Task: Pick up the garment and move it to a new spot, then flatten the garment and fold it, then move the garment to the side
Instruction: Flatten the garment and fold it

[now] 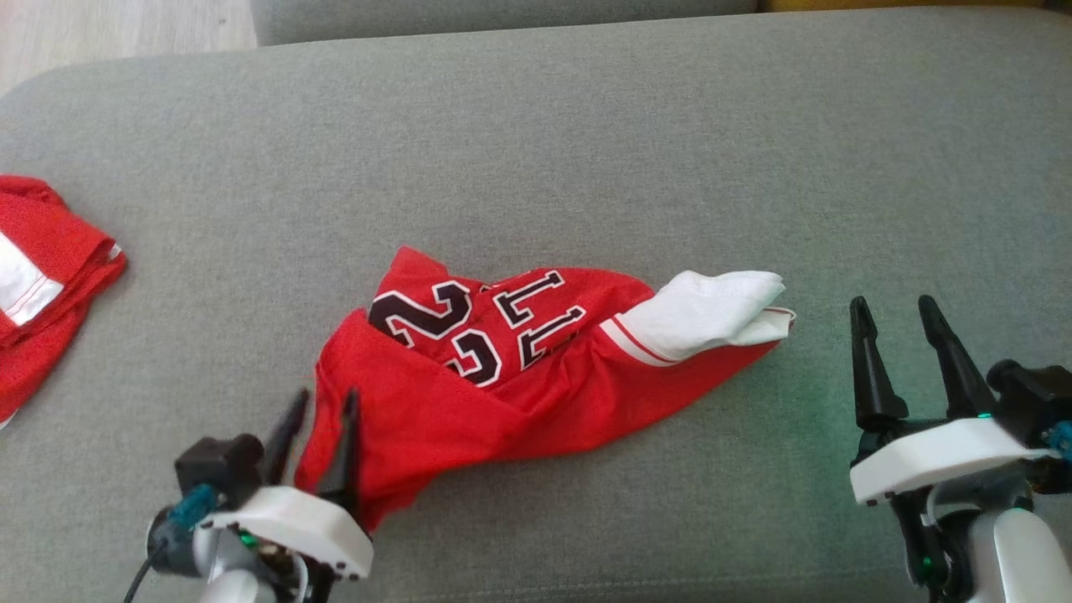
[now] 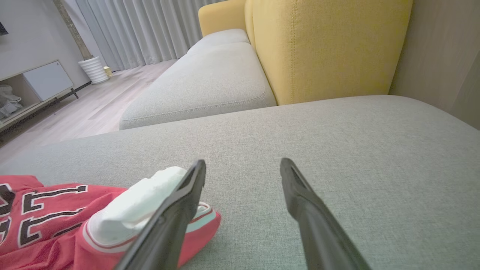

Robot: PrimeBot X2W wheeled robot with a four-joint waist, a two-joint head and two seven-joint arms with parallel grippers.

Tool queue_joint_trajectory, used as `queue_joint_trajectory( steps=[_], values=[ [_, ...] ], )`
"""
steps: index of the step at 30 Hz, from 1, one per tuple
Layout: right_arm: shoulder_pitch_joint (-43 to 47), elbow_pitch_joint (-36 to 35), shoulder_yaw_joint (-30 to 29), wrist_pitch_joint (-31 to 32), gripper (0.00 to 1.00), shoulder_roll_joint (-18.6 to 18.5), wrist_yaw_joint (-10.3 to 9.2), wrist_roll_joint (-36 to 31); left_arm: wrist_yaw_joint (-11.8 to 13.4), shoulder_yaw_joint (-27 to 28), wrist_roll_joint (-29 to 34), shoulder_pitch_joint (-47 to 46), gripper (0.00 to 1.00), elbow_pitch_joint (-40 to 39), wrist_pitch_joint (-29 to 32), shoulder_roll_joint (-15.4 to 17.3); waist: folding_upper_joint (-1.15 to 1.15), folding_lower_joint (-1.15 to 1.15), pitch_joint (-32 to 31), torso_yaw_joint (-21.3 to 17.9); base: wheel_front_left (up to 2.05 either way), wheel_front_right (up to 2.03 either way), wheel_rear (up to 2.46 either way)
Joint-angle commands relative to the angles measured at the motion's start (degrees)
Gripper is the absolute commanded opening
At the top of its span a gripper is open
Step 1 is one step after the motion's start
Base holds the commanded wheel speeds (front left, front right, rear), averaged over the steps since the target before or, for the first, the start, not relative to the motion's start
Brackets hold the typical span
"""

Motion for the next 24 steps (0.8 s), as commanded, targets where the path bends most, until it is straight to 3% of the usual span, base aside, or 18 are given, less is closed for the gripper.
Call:
queue_joint_trajectory(
  steps=[1,13,24],
  values=[
    [-1.2,-2.5,1.2,0.0,1.00,-0.3,0.43,0.0,0.1,2.7,0.3,-3.1,1.00,-1.4,-0.9,0.6,0.00,0.00,-0.1,-0.1,0.00,0.00,0.00],
    [-0.5,-4.8,1.7,1.5,1.00,-0.3,0.43,-3.1,5.3,6.2,8.7,-4.6,1.00,-8.5,-3.8,3.0,0.00,0.00,-3.2,-0.6,0.00,0.00,0.00],
    [1.9,-7.3,3.5,3.8,1.00,-0.3,0.43,-3.9,7.0,5.9,9.3,-0.8,1.00,-10.7,-1.8,4.8,0.00,0.00,-5.2,-0.8,0.00,0.00,0.00]
  ],
)
